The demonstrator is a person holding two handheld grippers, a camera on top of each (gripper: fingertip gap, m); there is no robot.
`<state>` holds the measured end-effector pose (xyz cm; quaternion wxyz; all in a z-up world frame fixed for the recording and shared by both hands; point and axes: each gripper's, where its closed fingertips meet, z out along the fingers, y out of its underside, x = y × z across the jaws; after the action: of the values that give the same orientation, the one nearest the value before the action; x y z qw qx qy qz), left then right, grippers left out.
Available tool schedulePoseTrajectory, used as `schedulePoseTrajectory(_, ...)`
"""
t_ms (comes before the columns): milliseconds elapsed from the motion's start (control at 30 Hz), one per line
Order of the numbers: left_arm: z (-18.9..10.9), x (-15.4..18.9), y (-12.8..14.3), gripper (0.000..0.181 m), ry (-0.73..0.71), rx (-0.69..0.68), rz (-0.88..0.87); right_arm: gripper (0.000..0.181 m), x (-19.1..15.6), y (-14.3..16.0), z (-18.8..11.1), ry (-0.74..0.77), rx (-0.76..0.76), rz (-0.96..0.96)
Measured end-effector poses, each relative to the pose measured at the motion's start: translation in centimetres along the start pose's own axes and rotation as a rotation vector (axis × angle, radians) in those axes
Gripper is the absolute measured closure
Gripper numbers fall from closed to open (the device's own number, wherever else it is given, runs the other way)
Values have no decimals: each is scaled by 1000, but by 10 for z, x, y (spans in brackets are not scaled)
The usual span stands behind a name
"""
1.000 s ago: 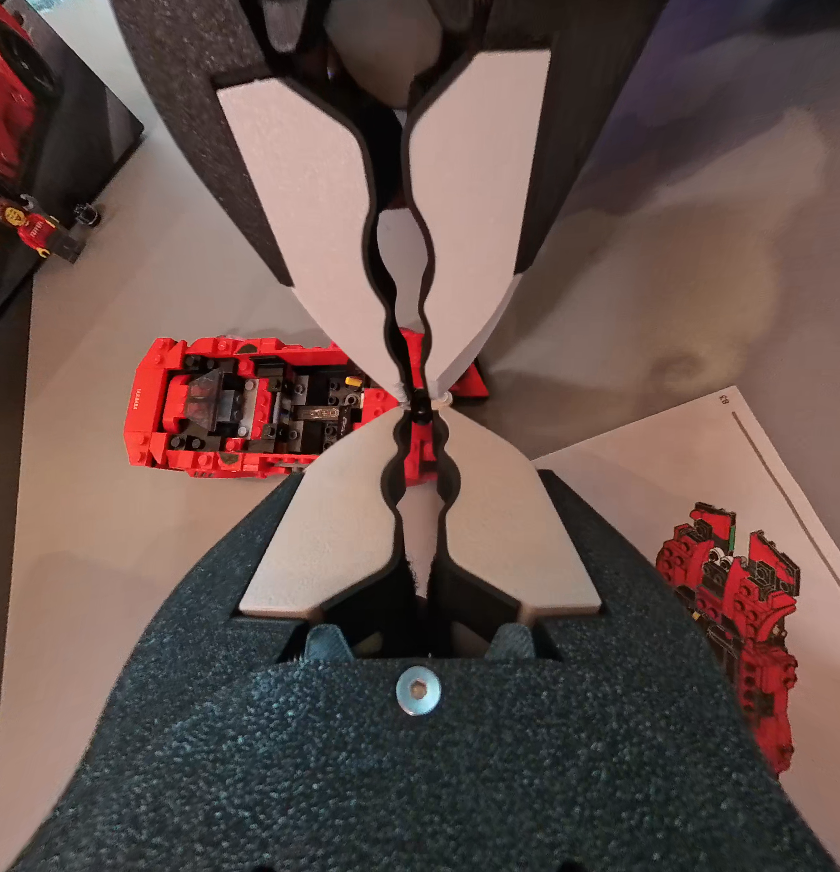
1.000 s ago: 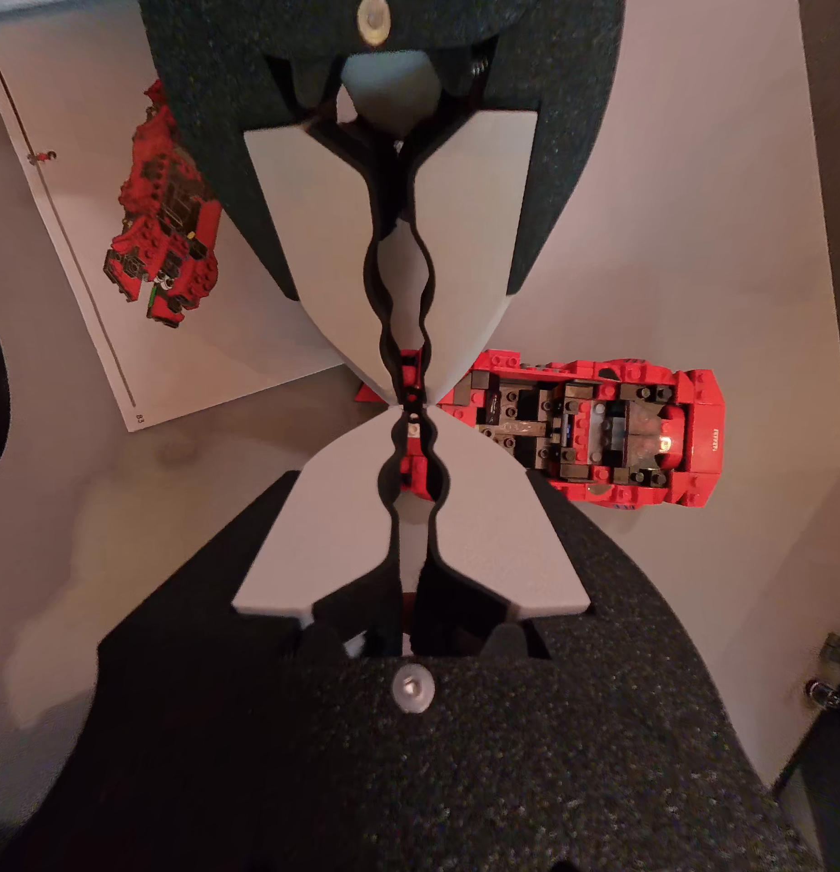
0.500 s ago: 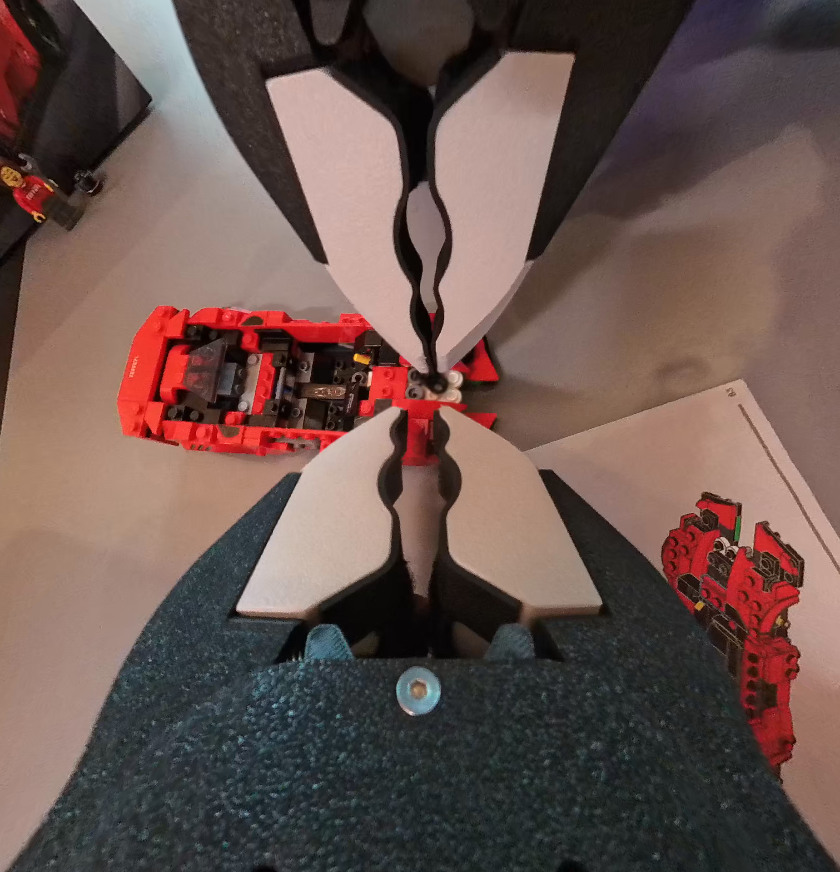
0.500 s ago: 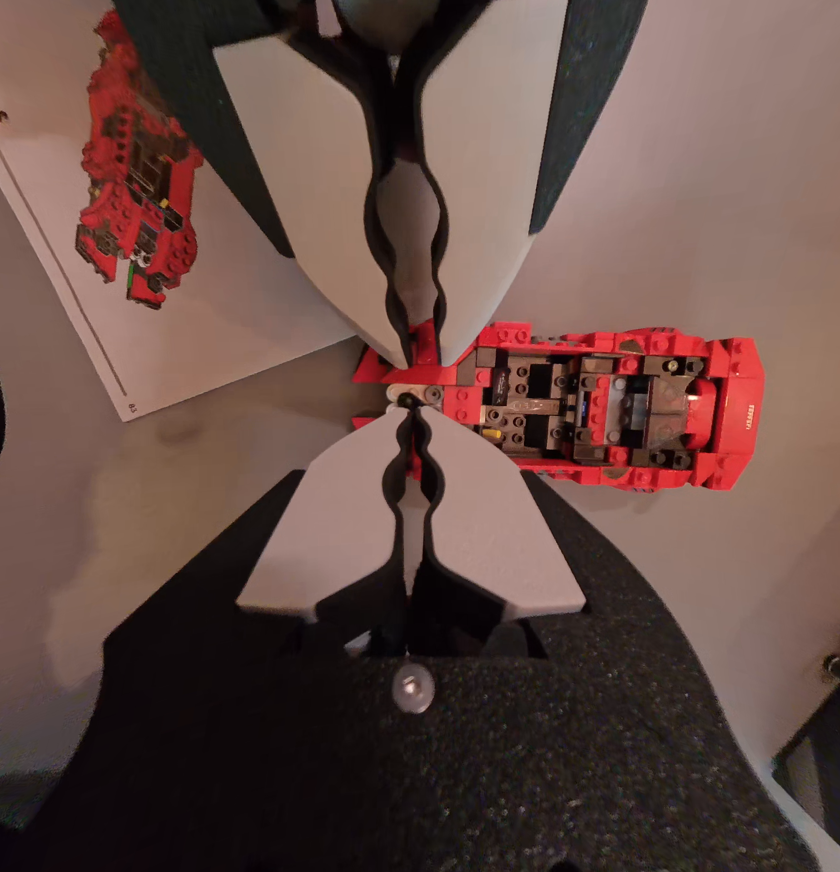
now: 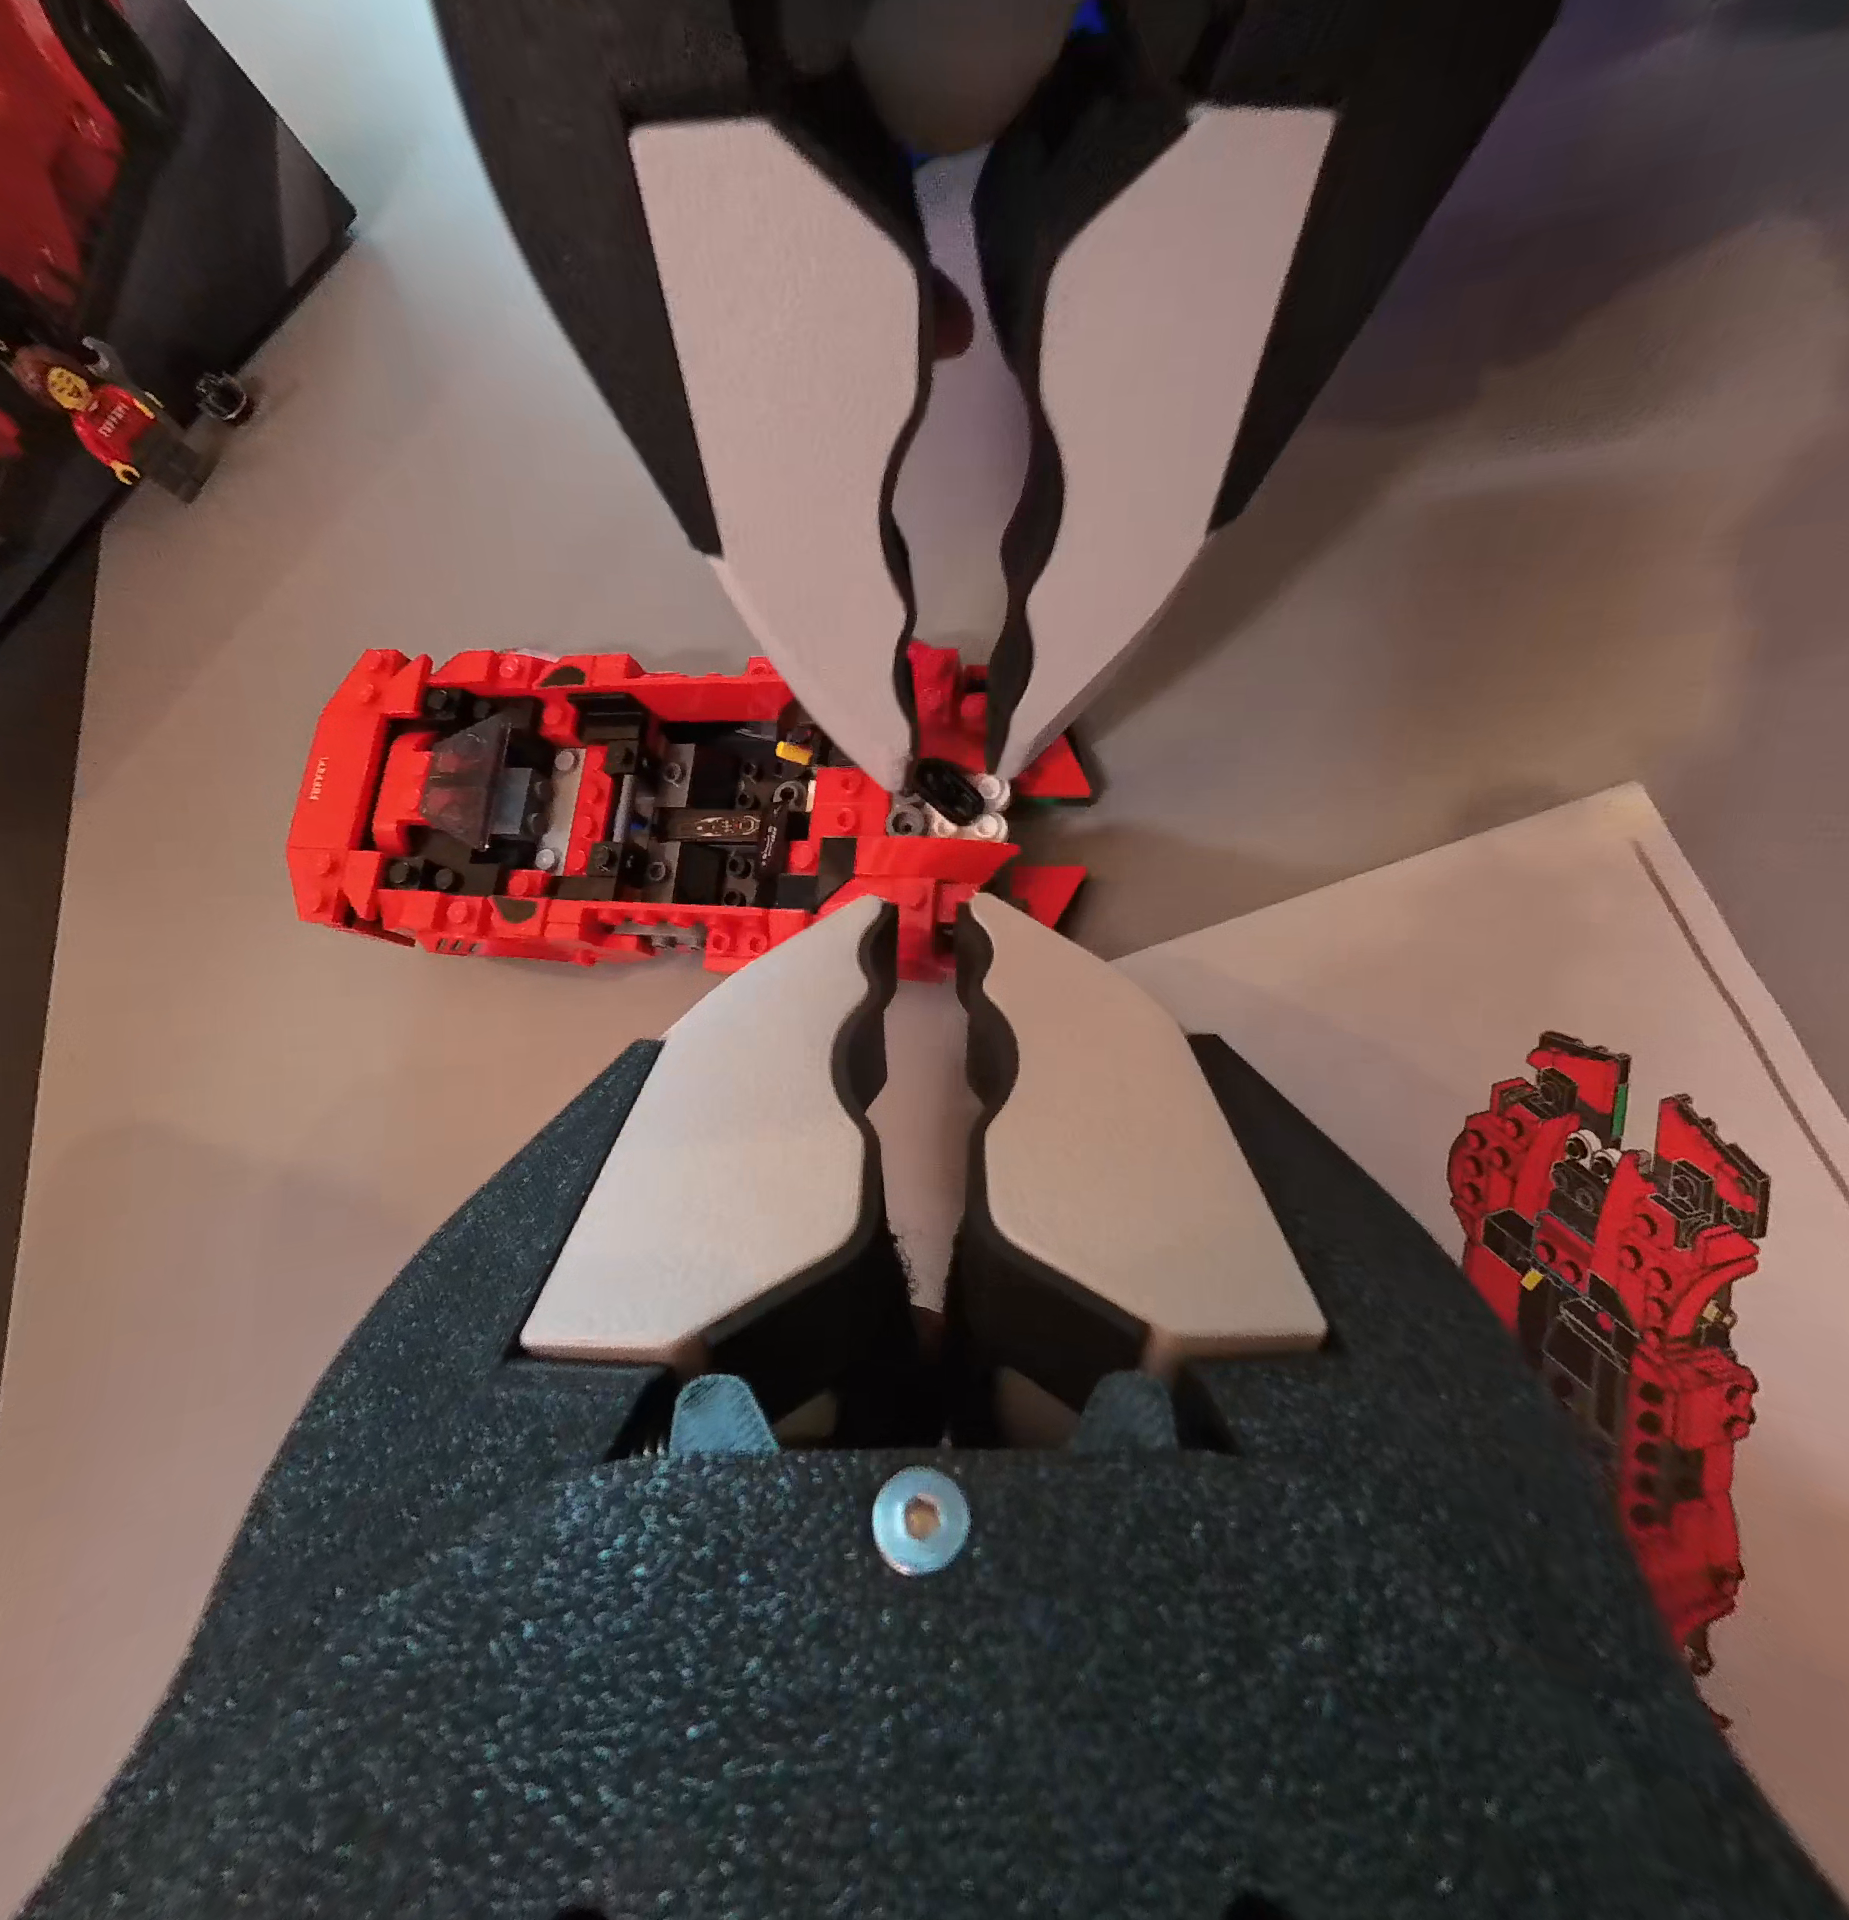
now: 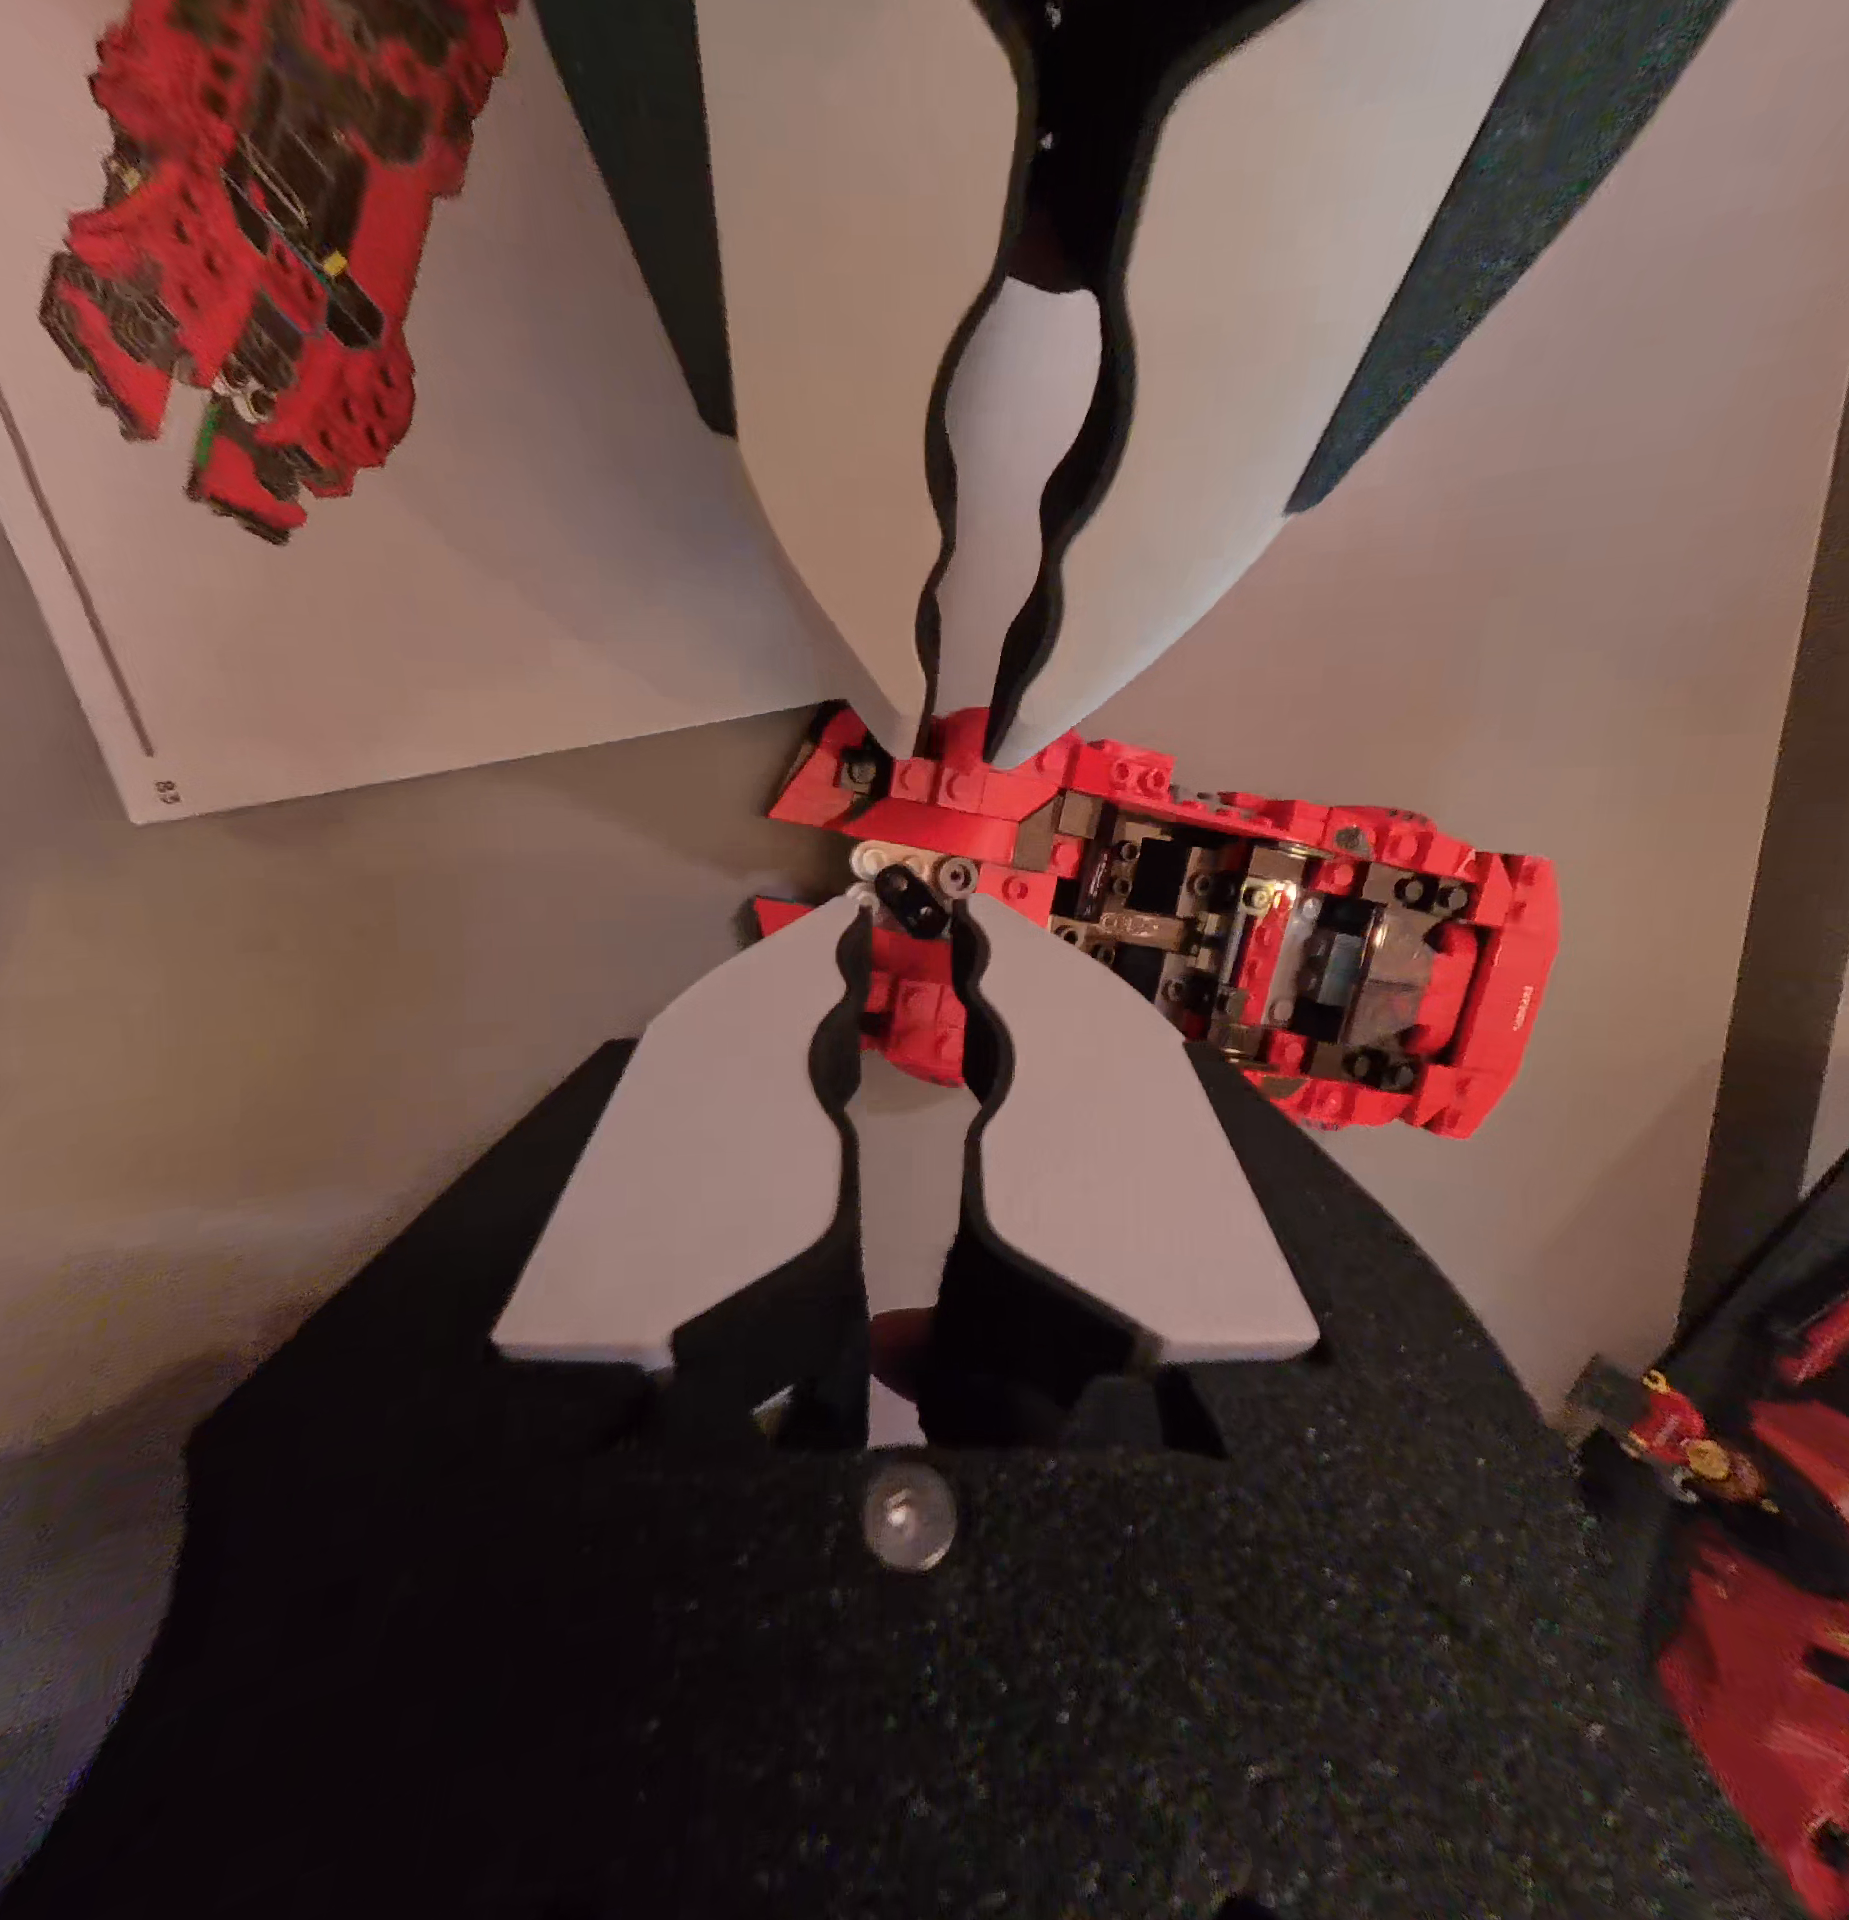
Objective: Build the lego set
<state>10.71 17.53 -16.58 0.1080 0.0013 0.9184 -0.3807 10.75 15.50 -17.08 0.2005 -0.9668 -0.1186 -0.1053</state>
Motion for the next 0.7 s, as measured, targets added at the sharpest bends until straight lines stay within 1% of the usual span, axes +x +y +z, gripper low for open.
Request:
schedulePoseTrajectory(133,-2,3,3,171,6,-3,8,166,0,1,4,-38,-25,-22)
schedulePoseTrajectory(200,-3,4,3,171,12,7,5,170,0,1,4,-51,-32,-34)
schedulePoseTrajectory(267,-4,4,2,170,15,18,-4,171,0,1,5,-63,-35,-35)
schedulePoseTrajectory(400,-8,2,-3,167,12,71,-84,172,3,-2,2,-51,14,-7)
schedulePoseTrajectory(467,-11,-1,-7,166,18,111,-204,172,8,-5,-4,7,52,-3)
schedulePoseTrajectory(533,-14,-3,-12,165,56,169,-388,172,16,-15,-16,115,120,-39)
schedulePoseTrajectory(567,-17,-2,-17,162,108,214,-487,172,21,-21,-23,187,160,-64)
schedulePoseTrajectory(600,-21,2,-25,160,189,275,-579,172,26,-27,-31,263,196,-94)
schedulePoseTrajectory(667,-34,3,-43,160,341,412,-756,172,32,-38,-47,413,251,-187)
schedulePoseTrajectory(700,-41,1,-50,160,411,477,-827,172,32,-42,-53,464,270,-224)
